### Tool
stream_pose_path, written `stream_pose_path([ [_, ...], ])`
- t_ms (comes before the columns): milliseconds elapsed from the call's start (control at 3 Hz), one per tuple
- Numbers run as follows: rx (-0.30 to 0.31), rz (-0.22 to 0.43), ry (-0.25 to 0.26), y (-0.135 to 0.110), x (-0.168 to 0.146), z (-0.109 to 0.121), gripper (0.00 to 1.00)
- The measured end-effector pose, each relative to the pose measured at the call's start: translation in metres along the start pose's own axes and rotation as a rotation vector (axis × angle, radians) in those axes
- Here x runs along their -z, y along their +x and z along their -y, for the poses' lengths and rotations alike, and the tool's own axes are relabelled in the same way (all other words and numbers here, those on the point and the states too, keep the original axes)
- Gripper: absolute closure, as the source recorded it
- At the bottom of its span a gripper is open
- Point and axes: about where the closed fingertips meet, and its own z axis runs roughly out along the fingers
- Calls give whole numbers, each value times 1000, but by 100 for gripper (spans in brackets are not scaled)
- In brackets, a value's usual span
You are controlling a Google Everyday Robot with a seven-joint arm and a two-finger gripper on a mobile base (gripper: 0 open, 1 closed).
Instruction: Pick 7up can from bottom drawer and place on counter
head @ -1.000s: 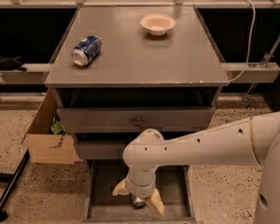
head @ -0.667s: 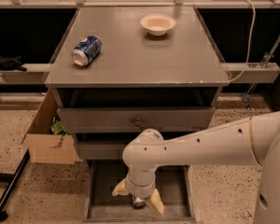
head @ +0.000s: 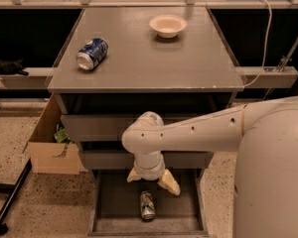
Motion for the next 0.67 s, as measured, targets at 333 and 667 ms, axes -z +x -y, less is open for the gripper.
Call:
stream_pose_path([
  [333,-6,12,7,-5,-3,-2,0],
  [667,-50,-10,32,-6,-15,5,0],
])
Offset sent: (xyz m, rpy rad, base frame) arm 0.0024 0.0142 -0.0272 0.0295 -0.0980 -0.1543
